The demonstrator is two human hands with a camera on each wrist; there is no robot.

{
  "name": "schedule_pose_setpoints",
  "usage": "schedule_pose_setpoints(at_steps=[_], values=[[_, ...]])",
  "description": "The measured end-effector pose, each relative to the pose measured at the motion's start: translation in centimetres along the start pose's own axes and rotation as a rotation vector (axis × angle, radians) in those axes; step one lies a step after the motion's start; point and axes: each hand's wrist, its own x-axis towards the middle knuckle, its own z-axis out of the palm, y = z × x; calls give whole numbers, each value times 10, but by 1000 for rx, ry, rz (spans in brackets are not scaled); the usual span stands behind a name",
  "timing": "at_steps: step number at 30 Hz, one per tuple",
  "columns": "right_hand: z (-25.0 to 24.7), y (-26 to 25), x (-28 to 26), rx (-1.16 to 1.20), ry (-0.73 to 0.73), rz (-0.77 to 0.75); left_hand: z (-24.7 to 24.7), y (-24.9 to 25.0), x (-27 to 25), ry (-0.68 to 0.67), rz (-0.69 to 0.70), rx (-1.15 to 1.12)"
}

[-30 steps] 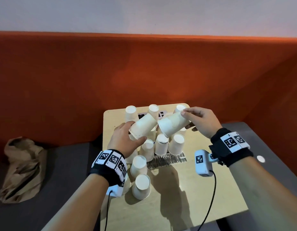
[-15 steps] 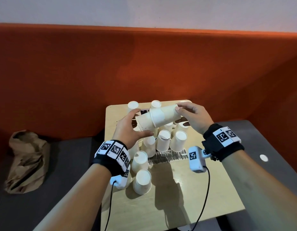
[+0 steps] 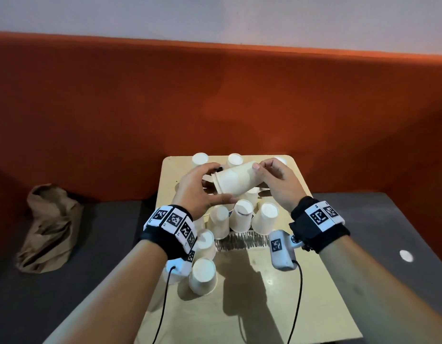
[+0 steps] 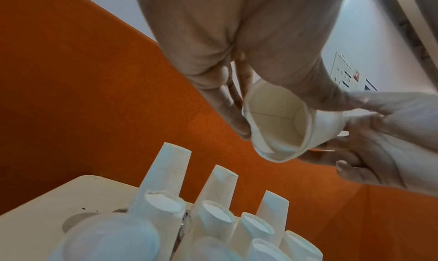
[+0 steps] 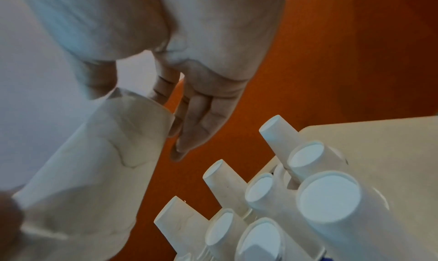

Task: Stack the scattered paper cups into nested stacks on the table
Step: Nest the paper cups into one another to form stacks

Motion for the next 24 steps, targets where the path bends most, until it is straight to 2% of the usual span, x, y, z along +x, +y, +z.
schedule_pose_setpoints(at_steps=[5, 10, 14, 17, 21, 24], values=[[-16, -3, 4, -140, -16, -125, 29, 8, 18, 78, 33, 121], [-43, -13, 13, -404, 130, -275, 60, 20, 32, 151, 81, 202], [-69, -5, 26, -523, 212, -354, 82, 35, 41, 104, 76, 254], [-89, 5, 36, -623, 240, -344, 100, 41, 48, 56, 49, 289], [-106, 21, 50, -723, 202, -311, 116, 44, 52, -20, -14, 353], [-113, 33, 60, -766, 160, -303, 125, 43, 54, -23, -27, 376]])
